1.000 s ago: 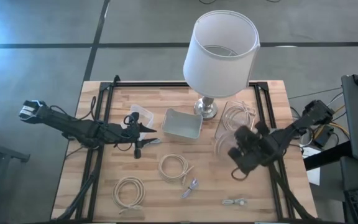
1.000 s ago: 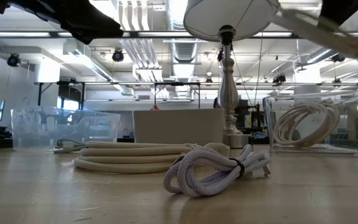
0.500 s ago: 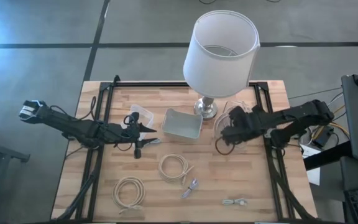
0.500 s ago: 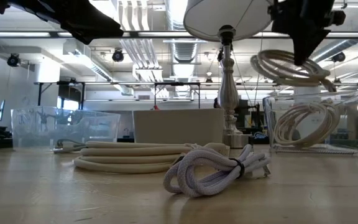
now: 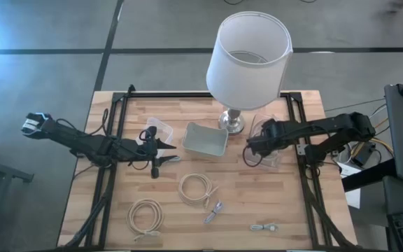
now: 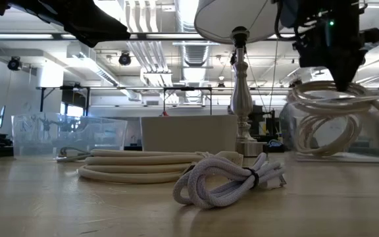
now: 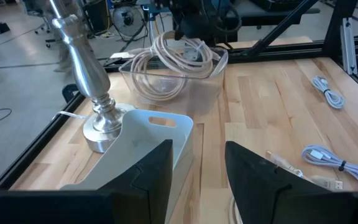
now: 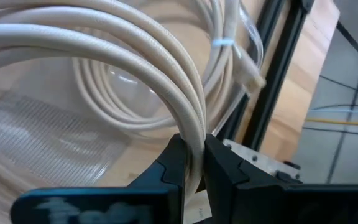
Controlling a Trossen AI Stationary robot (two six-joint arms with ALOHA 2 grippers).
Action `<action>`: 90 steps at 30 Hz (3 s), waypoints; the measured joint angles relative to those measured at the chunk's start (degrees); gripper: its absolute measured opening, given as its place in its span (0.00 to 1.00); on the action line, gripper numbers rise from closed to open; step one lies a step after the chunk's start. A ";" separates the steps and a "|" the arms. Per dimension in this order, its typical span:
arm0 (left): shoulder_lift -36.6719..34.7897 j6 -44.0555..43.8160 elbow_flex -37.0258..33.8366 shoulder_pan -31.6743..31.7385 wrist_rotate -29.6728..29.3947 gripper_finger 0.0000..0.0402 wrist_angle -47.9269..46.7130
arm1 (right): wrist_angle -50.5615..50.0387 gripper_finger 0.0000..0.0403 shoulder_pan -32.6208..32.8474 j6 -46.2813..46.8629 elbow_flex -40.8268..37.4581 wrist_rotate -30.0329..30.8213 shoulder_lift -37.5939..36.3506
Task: Pick & Place USB Port
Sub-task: Put the bottom right light brown HDMI cable into the transparent bin, then put the top light brown HDMI cable into the gray bin
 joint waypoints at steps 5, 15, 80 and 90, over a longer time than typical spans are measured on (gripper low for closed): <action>0.00 0.00 0.00 0.01 0.02 0.38 0.01 | 0.10 0.08 0.02 -0.02 -2.74 -0.38 0.00; -0.02 -0.02 0.00 0.01 0.02 0.38 0.00 | 0.65 0.26 0.04 -0.17 -5.66 0.05 0.00; -0.02 -0.02 0.00 0.00 -0.03 0.38 -0.03 | 80.31 0.30 20.50 -33.74 -13.12 1.02 0.45; -0.01 -0.03 -0.02 0.01 -0.03 0.38 -0.12 | 92.68 0.30 19.82 -43.88 -16.74 -1.31 1.60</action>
